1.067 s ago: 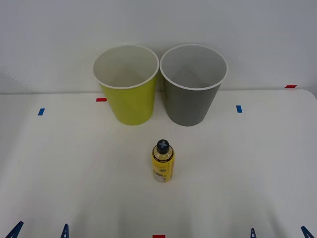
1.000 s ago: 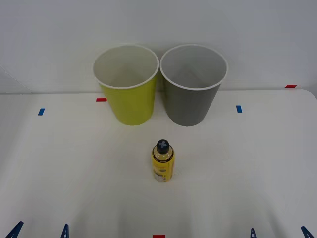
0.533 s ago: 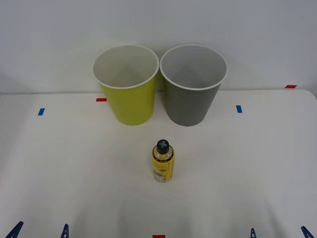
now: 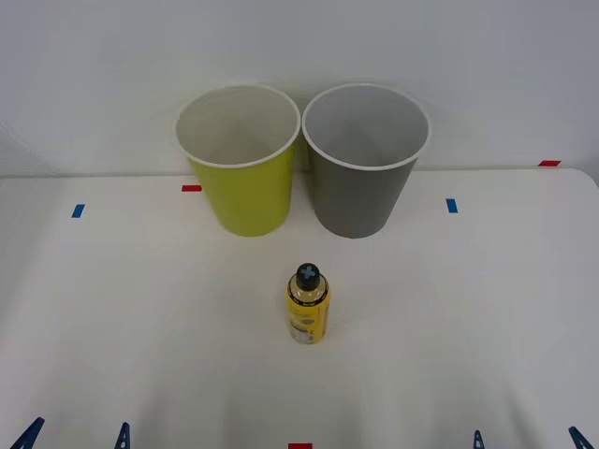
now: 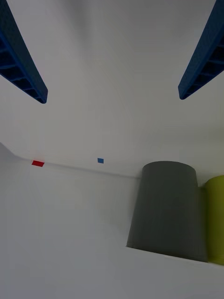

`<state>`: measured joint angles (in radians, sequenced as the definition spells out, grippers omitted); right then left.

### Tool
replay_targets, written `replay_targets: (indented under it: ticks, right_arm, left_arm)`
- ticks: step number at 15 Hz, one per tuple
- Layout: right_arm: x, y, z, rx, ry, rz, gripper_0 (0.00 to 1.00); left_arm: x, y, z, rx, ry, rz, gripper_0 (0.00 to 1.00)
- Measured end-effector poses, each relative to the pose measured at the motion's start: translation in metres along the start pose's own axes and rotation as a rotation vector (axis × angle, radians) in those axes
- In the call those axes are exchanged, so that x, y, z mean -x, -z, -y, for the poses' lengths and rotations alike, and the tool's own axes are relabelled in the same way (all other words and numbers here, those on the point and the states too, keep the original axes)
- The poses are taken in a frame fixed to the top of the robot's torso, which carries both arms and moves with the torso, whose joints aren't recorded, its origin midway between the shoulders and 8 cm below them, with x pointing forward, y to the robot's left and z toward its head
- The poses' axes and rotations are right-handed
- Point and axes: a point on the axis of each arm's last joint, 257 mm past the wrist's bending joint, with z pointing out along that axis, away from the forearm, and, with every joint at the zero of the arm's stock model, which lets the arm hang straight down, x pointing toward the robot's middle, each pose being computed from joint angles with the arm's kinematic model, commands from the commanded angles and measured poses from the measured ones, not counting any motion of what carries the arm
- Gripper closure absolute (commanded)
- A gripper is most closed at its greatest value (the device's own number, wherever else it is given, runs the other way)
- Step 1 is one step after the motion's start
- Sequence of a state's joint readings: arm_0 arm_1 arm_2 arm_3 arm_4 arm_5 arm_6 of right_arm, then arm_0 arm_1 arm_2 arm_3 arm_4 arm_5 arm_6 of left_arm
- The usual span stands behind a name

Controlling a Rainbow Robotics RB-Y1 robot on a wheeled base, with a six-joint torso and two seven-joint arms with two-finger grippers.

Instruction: Put cans in the gray bin and PET bottles in the light green bin.

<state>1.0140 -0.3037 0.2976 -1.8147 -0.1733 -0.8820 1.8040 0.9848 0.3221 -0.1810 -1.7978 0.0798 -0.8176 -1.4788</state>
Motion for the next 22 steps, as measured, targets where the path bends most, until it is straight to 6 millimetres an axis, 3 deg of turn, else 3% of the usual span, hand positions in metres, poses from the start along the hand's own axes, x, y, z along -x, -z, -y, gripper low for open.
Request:
replay_targets:
  ticks: [22]
  right_arm:
    - [0.0000, 0.0000, 0.0000, 0.000, 0.000, 0.000, 0.03]
  left_arm:
    - [0.0000, 0.0000, 0.0000, 0.000, 0.000, 0.000, 0.00]
